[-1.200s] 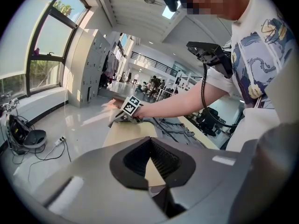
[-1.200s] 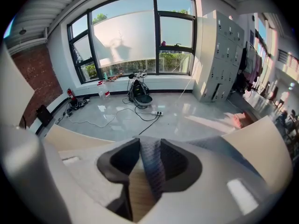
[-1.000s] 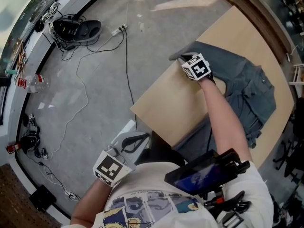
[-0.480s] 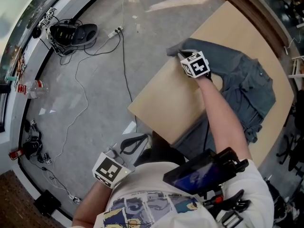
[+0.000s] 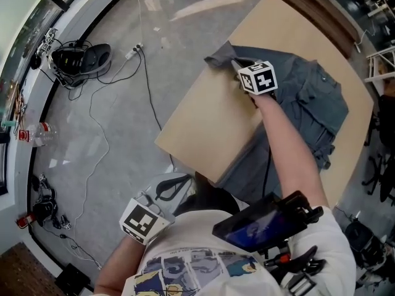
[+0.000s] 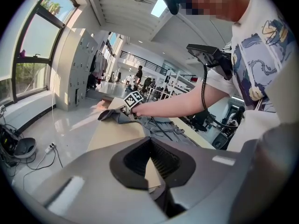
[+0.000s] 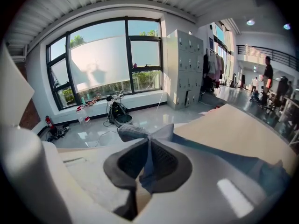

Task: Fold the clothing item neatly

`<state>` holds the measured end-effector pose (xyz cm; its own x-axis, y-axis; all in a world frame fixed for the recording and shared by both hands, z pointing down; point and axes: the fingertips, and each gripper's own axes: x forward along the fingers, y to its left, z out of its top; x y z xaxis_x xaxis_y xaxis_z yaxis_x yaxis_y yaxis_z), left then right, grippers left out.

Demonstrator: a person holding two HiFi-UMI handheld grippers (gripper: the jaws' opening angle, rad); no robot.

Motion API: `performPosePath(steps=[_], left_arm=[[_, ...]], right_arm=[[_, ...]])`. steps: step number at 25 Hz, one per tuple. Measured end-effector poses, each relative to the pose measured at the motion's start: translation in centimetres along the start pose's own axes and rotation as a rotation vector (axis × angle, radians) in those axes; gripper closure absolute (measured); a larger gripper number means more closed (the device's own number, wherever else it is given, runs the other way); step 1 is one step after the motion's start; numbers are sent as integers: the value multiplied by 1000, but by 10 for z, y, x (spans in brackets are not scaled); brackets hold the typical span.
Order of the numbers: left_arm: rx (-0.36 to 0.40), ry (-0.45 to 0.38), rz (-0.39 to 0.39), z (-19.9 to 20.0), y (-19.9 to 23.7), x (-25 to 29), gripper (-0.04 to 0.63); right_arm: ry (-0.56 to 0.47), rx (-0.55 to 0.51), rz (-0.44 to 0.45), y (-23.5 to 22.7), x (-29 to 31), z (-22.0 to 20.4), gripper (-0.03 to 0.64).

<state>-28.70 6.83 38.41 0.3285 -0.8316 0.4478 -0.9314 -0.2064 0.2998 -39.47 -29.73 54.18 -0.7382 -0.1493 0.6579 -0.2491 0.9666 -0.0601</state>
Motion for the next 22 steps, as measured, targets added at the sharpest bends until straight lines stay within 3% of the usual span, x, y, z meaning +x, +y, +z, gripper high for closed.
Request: performPosePath(steps=[14,22], left_arm=[[76,1,-122,-11,-47,-7,588],[128,7,-158,-11,-84,8,588]], right_arm=[[-120,150,-184,-53,-113,-16,596],[-156,207,-228,-87,-176,-44,597]])
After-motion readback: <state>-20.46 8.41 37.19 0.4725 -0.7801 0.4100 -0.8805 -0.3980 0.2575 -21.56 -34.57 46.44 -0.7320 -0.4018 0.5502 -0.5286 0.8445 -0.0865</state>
